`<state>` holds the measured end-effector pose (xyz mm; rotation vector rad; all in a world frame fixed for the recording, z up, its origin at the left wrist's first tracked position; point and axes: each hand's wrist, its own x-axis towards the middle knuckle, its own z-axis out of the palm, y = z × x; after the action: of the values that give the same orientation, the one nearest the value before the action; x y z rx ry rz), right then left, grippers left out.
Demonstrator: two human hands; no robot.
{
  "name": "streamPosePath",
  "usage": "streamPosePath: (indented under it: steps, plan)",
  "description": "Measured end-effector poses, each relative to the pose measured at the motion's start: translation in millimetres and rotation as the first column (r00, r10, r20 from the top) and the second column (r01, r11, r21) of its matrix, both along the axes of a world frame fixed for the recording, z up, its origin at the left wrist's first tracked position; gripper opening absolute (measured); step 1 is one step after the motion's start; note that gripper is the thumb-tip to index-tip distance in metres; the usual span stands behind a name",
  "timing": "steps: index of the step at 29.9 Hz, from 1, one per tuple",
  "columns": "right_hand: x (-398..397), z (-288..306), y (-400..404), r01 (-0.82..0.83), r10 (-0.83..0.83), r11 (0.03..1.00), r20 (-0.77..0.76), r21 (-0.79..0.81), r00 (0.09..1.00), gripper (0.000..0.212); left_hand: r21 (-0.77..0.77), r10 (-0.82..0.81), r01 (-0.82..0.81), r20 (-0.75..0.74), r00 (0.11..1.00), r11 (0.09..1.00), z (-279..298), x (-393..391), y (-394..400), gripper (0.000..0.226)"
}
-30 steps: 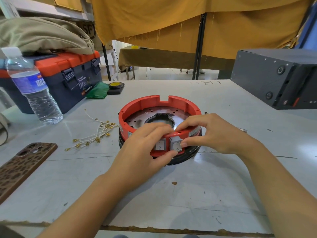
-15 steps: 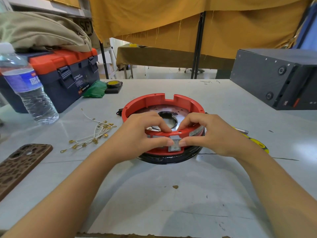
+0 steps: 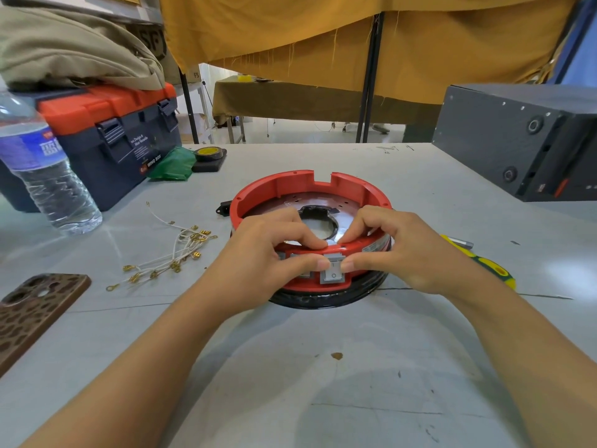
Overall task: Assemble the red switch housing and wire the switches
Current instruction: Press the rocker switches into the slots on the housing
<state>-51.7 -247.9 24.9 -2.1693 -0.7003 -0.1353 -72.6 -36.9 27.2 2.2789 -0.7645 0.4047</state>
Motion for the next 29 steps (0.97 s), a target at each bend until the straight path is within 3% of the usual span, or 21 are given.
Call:
streamPosePath:
  steps: [18, 29]
  plan:
    - [0.2, -1.7, 0.6, 0.006, -0.006, 1.000, -0.007, 0.017, 1.000, 0.015, -0.061, 0.029, -0.023, 0.101, 0.995, 0.998, -8.1, -1.3, -2.6, 0.009]
    - [-2.2, -1.1, -3.9, -0.036, 0.039, 0.991, 0.016, -0.131, 0.999, 0.032, 0.120, 0.025, -0.039, 0.117, 0.993, 0.992, -16.0, -6.4, 5.3, 0.031]
